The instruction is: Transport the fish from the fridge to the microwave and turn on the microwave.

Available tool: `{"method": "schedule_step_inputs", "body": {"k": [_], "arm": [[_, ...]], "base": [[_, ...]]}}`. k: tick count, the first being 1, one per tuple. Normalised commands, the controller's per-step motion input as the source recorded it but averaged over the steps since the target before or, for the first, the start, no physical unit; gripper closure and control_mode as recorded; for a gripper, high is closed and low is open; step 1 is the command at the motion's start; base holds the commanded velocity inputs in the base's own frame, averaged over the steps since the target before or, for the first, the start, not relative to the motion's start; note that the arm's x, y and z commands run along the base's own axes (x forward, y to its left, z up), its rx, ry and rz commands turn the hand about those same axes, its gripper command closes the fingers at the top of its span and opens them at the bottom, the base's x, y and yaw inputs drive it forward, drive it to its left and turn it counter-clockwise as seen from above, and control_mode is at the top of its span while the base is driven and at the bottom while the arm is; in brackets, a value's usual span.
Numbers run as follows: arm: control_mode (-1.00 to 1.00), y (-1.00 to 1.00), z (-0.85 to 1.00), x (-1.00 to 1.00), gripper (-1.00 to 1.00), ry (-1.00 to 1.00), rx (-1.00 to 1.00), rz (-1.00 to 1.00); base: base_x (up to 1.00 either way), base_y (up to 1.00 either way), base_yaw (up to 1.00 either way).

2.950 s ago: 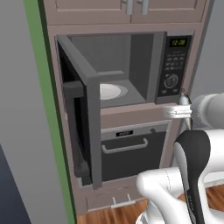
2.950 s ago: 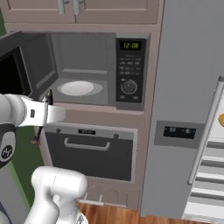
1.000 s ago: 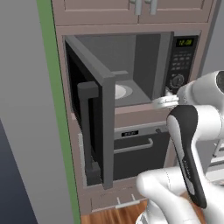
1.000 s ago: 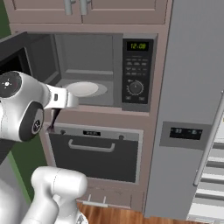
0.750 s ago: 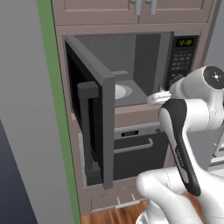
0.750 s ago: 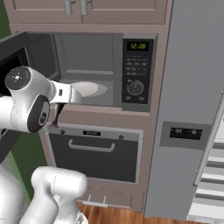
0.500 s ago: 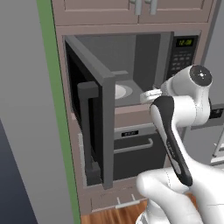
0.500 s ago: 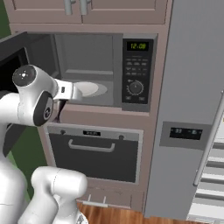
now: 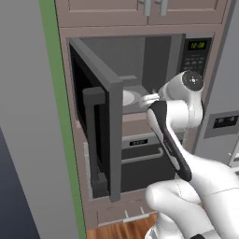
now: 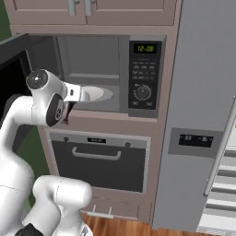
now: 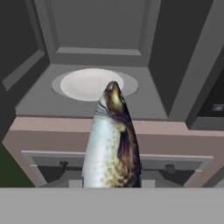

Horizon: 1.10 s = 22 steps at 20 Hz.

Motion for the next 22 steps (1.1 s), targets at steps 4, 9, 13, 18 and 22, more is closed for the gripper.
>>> {"method": "schedule_step_inputs", "body": {"k": [4,9,13,18,22], "arm": [[-1.00,0.02,-0.09,0.60,1.00,0.04,0.00,0.00],[-1.00,0.07,-0.07,0.55,1.00,0.06,0.00,0.00],[-1.00,0.06,-0.08,0.53,1.00,0.06,0.00,0.00],[-1.00,0.03,-0.15,0.54,1.00,0.02,0.00,0.00],[-1.00,0.06,-0.19,0.55,1.00,0.02,0.00,0.00]], "base": [[0.00,0.00,0.00],[0.00,0.00,0.00],[0.00,0.00,0.00],[0.00,0.00,0.00],[0.00,0.00,0.00]]}}
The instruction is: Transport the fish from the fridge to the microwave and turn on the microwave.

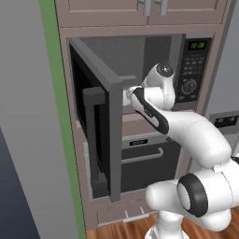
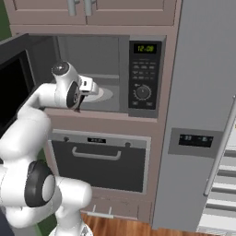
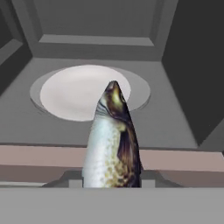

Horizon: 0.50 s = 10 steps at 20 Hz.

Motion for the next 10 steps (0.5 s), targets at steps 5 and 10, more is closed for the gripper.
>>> {"method": "schedule_step_inputs", "body": {"k": [5,10], "arm": [[-1.00,0.11,-0.19,0.54,1.00,0.02,0.00,0.00],[-1.00,0.11,-0.13,0.53,1.00,0.01,0.00,0.00]], "base": [[0.00,0.00,0.00],[0.00,0.00,0.00]]}}
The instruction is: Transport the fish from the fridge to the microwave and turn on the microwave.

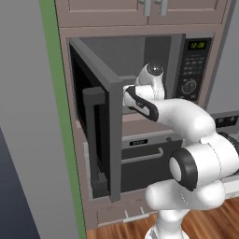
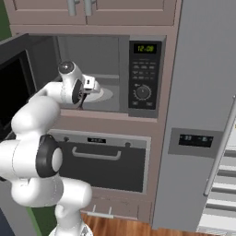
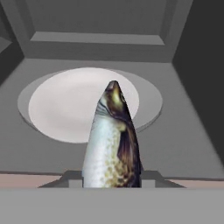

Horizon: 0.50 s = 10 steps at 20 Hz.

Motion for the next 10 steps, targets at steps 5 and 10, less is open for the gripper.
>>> {"method": "schedule_step_inputs", "body": {"k": [5,10], "arm": [[-1.00,0.07,-0.10,0.46,1.00,0.00,0.00,0.00],[-1.00,0.11,-0.11,0.48,1.00,0.00,0.00,0.00]], "base": [[0.00,0.00,0.00],[0.00,0.00,0.00]]}}
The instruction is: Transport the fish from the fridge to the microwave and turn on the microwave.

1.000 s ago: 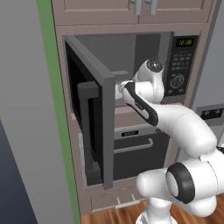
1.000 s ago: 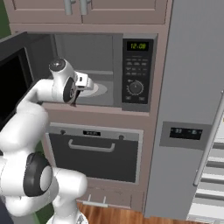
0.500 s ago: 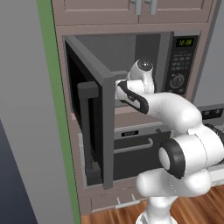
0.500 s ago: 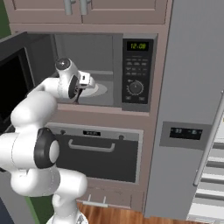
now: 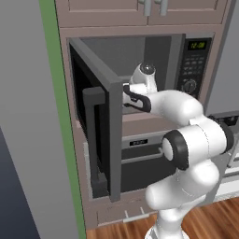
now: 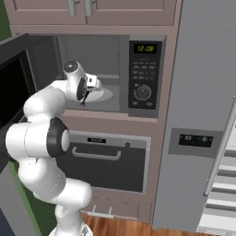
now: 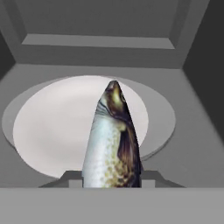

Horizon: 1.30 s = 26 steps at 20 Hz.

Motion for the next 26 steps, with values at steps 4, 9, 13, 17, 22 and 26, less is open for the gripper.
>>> {"method": "schedule_step_inputs", "body": {"k": [4,9,13,17,22,26], "arm": [[-1.00,0.13,-0.14,0.43,1.00,0.01,0.00,0.00],[-1.00,0.09,-0.12,0.36,1.00,0.00,0.00,0.00],[-1.00,0.05,-0.09,0.33,1.00,0.00,0.00,0.00],[-1.00,0.05,-0.10,0.31,1.00,0.00,0.00,0.00],[-1.00,0.07,-0.08,0.33,1.00,0.00,0.00,0.00],[-1.00,0.09,-0.04,0.29,1.00,0.02,0.00,0.00]], "base": [[0.00,0.00,0.00],[0.00,0.00,0.00],[0.00,0.00,0.00],[0.00,0.00,0.00],[0.00,0.00,0.00],[0.00,0.00,0.00]]}}
